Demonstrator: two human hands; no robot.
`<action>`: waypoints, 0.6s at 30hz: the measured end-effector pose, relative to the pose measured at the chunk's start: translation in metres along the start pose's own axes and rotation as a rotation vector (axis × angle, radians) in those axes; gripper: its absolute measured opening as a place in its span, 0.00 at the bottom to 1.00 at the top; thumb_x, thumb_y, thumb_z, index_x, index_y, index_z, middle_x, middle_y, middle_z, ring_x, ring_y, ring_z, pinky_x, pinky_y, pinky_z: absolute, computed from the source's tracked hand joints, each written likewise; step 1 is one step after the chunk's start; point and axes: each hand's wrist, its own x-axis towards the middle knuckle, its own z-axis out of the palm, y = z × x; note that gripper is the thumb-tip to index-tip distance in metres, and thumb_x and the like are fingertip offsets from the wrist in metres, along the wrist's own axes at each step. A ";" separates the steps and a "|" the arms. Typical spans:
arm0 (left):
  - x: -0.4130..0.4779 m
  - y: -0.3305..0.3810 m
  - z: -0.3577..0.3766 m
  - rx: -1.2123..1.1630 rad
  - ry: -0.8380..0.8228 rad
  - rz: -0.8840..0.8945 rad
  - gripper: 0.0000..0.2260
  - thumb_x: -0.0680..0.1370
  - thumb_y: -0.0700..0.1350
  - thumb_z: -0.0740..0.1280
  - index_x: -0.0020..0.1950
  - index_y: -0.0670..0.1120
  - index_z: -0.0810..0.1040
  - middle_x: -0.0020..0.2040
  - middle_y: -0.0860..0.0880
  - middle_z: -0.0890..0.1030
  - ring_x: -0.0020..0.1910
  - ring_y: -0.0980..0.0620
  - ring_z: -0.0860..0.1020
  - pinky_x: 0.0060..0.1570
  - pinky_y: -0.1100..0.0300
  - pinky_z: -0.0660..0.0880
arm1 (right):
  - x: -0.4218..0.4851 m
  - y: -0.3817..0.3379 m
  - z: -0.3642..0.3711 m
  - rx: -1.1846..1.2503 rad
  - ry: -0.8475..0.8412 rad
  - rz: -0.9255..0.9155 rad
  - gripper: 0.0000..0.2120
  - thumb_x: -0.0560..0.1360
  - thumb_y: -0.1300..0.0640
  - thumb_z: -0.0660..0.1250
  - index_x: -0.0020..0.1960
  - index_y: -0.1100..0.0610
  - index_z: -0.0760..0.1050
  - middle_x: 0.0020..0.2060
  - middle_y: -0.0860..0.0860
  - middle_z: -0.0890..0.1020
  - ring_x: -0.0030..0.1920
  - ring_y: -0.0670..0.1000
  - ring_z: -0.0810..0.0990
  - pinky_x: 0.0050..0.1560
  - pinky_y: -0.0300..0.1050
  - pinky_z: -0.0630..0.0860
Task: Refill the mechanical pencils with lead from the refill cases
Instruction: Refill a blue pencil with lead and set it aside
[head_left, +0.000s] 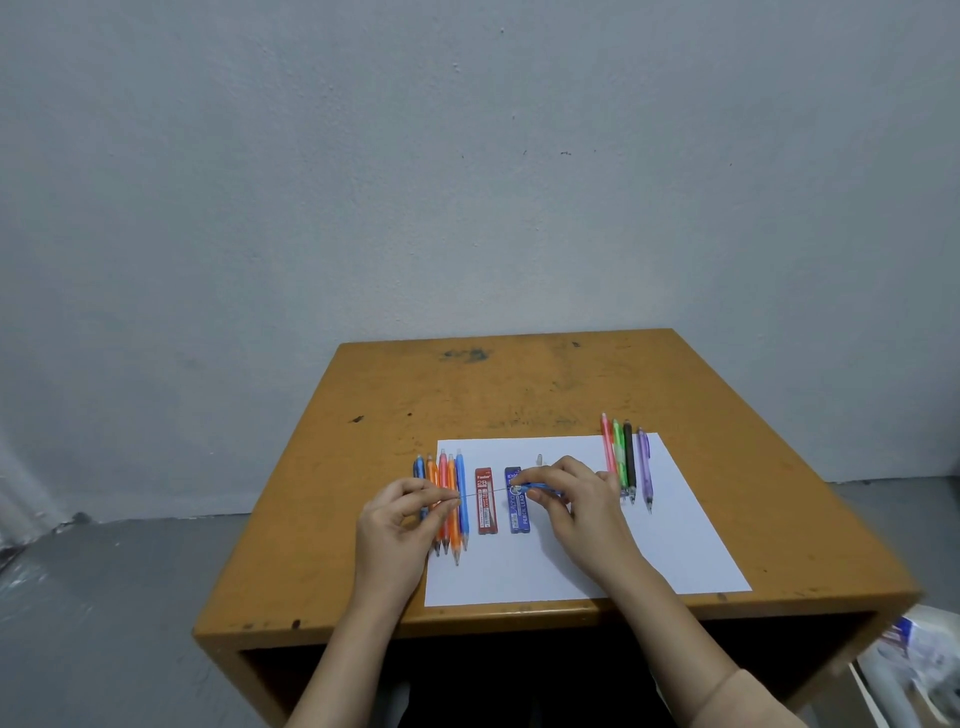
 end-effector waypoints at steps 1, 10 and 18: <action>0.000 0.000 0.000 0.006 0.001 0.002 0.08 0.68 0.48 0.71 0.43 0.61 0.81 0.48 0.57 0.80 0.54 0.55 0.77 0.42 0.58 0.80 | 0.000 0.000 0.000 0.002 0.000 0.000 0.10 0.79 0.54 0.63 0.57 0.44 0.79 0.45 0.42 0.74 0.48 0.42 0.71 0.54 0.44 0.57; 0.000 -0.001 0.000 -0.004 0.007 -0.002 0.07 0.67 0.50 0.71 0.43 0.60 0.82 0.47 0.58 0.80 0.53 0.59 0.77 0.44 0.53 0.81 | 0.001 -0.001 0.001 0.001 -0.018 0.016 0.11 0.79 0.54 0.63 0.58 0.44 0.79 0.46 0.42 0.74 0.48 0.42 0.72 0.55 0.44 0.58; 0.001 -0.005 0.001 0.033 0.003 -0.009 0.07 0.67 0.51 0.72 0.43 0.62 0.82 0.49 0.59 0.79 0.55 0.53 0.76 0.48 0.47 0.79 | 0.000 0.000 0.002 0.011 -0.026 0.008 0.11 0.78 0.54 0.64 0.57 0.43 0.79 0.46 0.41 0.75 0.49 0.42 0.72 0.54 0.43 0.58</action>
